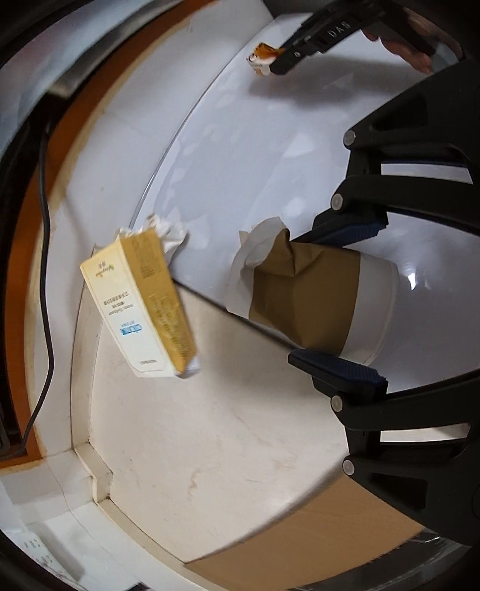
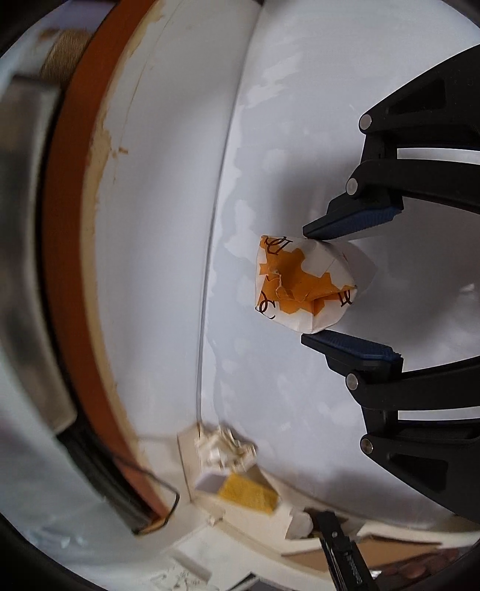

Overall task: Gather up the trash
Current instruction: 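Carry the paper cup and paper ball down over the floor bin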

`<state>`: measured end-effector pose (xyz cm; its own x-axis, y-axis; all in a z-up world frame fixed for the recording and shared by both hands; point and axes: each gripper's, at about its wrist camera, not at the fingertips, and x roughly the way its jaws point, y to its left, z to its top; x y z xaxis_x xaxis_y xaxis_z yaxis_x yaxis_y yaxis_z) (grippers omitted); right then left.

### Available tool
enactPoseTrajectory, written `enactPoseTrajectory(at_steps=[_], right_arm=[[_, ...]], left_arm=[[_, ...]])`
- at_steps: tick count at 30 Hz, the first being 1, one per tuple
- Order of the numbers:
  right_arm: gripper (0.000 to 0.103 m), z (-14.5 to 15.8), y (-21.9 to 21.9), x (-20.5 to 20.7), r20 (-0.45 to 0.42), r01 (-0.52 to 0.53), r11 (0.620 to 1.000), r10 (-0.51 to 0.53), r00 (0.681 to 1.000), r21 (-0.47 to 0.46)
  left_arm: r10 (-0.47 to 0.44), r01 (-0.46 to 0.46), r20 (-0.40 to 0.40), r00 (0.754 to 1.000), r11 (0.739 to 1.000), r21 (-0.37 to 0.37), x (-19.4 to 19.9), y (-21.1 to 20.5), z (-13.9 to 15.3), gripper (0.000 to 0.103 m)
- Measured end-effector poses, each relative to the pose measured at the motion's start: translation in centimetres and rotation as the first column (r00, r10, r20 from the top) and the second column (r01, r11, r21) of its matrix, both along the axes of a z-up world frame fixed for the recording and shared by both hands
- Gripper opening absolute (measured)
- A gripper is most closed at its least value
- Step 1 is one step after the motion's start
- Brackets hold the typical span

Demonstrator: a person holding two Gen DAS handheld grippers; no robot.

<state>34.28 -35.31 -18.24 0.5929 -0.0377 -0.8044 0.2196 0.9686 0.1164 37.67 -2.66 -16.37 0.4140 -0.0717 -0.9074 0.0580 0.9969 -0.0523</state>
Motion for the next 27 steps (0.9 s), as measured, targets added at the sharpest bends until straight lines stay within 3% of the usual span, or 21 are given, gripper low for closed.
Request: enactPoseTrajectory(at_steps=[14, 22, 27], right_arm=[[0.05, 7.3, 4.7, -16.4, 0.092, -0.149, 0.986, 0.143, 0.985, 0.068], [0.05, 8.6, 8.9, -24.9, 0.085, -0.291, 0.954, 0.284, 0.955, 0.078], [0.05, 7.8, 11.9, -29.8, 0.068, -0.392, 0.915, 0.387, 0.919, 0.092]], left_arm=[[0.01, -0.007, 0.044, 0.999, 0.997, -0.082, -16.0, 0.1, 6.8, 0.049], [0.047, -0.041, 0.061, 0.997, 0.995, -0.086, -24.1, 0.9, 7.8, 0.05], [0.08, -0.076, 0.046, 0.996, 0.995, -0.072, -28.5, 1.8, 6.6, 0.05]])
